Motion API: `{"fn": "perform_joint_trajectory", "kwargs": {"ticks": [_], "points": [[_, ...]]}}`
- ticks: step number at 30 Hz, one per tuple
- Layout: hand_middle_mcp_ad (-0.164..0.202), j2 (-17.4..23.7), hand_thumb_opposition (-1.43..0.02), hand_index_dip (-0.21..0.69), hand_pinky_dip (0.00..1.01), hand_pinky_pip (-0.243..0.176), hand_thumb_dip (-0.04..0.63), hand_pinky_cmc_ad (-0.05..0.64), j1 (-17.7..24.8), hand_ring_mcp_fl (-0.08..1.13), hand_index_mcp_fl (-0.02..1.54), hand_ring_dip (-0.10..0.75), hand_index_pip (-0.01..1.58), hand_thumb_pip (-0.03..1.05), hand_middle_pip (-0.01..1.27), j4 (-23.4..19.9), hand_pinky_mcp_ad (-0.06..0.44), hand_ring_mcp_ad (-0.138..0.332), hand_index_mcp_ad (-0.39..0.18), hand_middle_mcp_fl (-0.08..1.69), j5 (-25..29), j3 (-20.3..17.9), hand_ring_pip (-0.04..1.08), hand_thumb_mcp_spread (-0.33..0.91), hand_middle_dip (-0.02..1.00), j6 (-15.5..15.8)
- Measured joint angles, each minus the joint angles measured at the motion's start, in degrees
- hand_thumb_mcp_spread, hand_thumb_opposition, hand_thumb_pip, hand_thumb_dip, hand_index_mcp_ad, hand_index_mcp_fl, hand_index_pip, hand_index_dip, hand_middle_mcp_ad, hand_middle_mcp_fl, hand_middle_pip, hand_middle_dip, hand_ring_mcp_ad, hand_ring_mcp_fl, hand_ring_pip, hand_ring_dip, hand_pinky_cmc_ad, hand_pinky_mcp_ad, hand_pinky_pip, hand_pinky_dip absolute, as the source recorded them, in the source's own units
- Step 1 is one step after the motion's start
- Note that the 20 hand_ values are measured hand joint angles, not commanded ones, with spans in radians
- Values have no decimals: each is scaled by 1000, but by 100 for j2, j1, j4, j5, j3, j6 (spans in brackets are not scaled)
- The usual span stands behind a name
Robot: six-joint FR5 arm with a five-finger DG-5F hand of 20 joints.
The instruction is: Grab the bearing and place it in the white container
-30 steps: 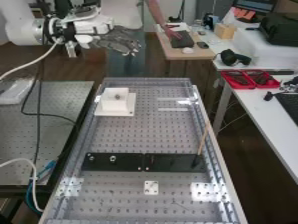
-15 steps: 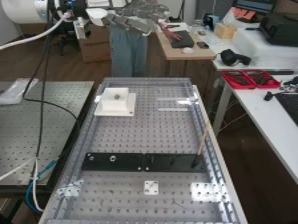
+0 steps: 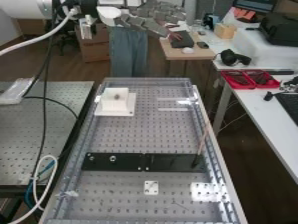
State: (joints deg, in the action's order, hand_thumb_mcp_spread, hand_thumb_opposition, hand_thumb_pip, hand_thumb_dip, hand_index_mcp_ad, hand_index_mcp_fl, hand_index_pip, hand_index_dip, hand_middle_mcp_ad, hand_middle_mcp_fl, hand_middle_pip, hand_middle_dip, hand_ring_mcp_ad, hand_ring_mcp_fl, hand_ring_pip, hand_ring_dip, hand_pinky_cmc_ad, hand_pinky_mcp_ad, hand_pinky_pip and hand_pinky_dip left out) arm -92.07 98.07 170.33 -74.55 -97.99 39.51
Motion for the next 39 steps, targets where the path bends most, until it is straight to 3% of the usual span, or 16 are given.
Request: {"fn": "perform_joint_trajectory", "kwargs": {"ticks": [10,39], "points": [[38,-102,-651,119,176,-96,38,461,-256,0,96,42,101,265,124,313,330,168,-93,54,-300,190,93,253,250,20],[38,-75,-651,119,176,-105,38,461,-461,0,87,35,101,269,136,441,330,171,-93,51,-764,202,94,253,250,-113]]}}
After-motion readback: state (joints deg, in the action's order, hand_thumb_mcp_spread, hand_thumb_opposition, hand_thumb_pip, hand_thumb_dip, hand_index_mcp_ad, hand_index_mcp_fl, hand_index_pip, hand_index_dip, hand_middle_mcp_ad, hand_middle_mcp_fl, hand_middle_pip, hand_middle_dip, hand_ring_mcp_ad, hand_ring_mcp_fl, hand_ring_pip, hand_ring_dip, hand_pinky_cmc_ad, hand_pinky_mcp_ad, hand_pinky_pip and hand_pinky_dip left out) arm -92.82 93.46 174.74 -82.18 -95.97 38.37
